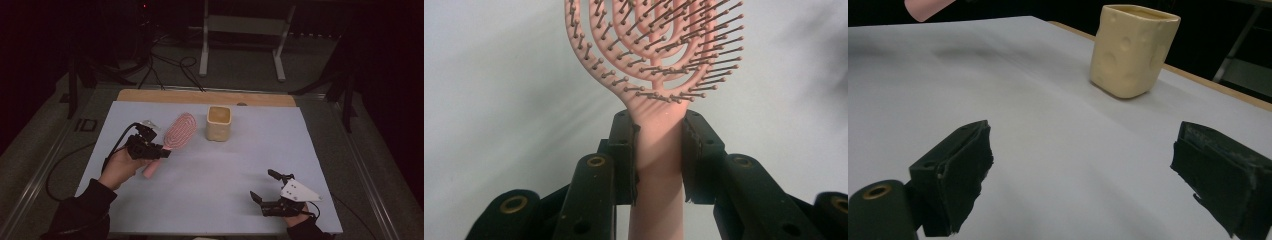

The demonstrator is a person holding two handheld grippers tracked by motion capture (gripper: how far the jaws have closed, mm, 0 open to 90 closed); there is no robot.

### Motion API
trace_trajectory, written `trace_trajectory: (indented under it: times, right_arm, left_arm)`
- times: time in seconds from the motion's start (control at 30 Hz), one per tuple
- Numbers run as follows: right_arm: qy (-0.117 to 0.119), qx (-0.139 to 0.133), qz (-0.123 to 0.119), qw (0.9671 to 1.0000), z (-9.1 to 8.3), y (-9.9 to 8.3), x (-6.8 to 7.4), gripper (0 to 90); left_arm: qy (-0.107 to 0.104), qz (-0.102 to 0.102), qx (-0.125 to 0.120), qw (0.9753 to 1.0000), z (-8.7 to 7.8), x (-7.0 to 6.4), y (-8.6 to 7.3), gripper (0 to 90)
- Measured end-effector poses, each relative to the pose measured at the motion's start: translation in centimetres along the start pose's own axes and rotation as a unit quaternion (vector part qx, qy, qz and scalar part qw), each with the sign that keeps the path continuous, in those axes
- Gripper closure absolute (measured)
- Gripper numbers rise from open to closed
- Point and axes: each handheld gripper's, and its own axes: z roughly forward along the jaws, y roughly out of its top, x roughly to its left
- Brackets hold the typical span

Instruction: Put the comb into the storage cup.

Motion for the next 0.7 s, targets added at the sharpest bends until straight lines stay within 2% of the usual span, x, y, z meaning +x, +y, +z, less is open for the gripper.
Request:
trace_trajectory:
  times: [0.43,0.7]
  right_arm:
    - [0.001,-0.002,0.001,1.0,-0.1,0.0,-0.1,8.5]
    - [0.002,-0.002,0.002,1.0,0.0,0.0,-0.1,8.5]
  left_arm:
    - [-0.004,0.024,-0.048,0.9985,-0.3,-1.0,2.5,70.7]
    - [0.003,0.025,-0.083,0.9962,-0.1,-1.3,3.6,70.7]
